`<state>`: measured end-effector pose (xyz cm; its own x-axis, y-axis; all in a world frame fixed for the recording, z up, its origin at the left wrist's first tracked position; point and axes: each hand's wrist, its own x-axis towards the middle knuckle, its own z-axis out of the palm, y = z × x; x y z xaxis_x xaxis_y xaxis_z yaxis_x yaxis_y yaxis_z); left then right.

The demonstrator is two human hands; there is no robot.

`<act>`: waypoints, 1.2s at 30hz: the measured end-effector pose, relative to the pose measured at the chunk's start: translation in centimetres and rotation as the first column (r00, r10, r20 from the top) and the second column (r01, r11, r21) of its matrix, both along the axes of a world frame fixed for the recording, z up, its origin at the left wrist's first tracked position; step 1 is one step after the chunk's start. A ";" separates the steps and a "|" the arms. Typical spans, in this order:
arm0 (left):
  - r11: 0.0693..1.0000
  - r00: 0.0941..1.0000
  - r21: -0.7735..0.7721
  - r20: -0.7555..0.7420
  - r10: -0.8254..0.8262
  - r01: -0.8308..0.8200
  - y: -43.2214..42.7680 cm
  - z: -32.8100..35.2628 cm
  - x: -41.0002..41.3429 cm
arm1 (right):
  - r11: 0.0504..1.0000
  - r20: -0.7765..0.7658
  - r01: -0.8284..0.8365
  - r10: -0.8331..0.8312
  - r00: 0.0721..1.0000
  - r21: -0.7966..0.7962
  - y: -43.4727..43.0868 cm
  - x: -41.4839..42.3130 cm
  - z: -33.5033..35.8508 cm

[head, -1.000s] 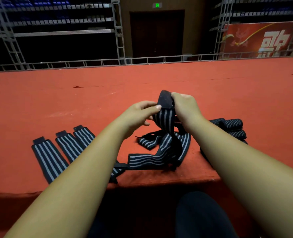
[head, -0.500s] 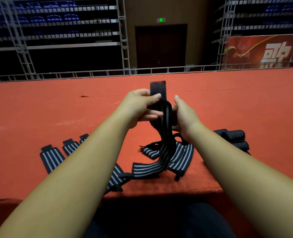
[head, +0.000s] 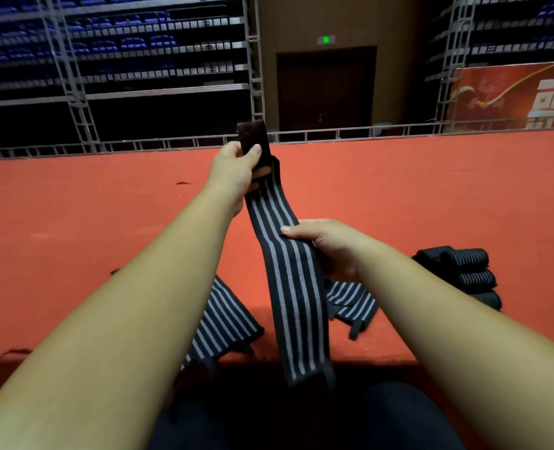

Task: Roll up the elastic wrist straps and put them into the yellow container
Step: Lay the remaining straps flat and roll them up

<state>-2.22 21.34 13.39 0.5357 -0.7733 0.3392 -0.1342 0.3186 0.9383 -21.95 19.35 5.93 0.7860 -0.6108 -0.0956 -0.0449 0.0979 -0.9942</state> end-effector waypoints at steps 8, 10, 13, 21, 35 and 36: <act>0.990 0.995 0.096 0.028 0.100 -0.102 2.8 -3.9 3.9 | 0.998 -0.115 -0.023 0.029 0.993 0.056 1.4 2.4 -1.3; 0.985 0.991 0.118 0.059 0.120 -0.127 3.6 -4.7 4.4 | 0.999 -0.134 -0.014 0.018 0.991 0.031 1.7 3.2 -1.6; 0.977 0.986 0.152 0.090 0.139 -0.151 4.8 -5.9 5.3 | 1.000 -0.128 0.012 -0.009 0.992 0.025 2.5 4.3 -2.3; 0.950 0.970 0.212 0.128 0.205 -0.228 6.8 -8.5 8.3 | 0.998 -0.137 0.021 -0.014 0.991 0.051 2.8 6.7 -4.1; 0.923 0.977 0.328 0.136 0.164 -0.200 5.4 -13.4 10.4 | 1.000 -0.243 0.026 -0.021 0.970 0.015 -0.4 7.3 -6.7; 0.917 0.972 0.337 0.167 0.165 -0.213 5.2 -13.7 10.6 | 1.000 -0.262 -0.007 0.014 0.965 0.026 -0.7 7.6 -7.1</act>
<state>8.34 26.54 -0.31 0.6526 -0.7440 0.1432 -0.2903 -0.0709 0.9543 -14.33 18.69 -1.13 0.7379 -0.5976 -0.3137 -0.3043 0.1202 -0.9450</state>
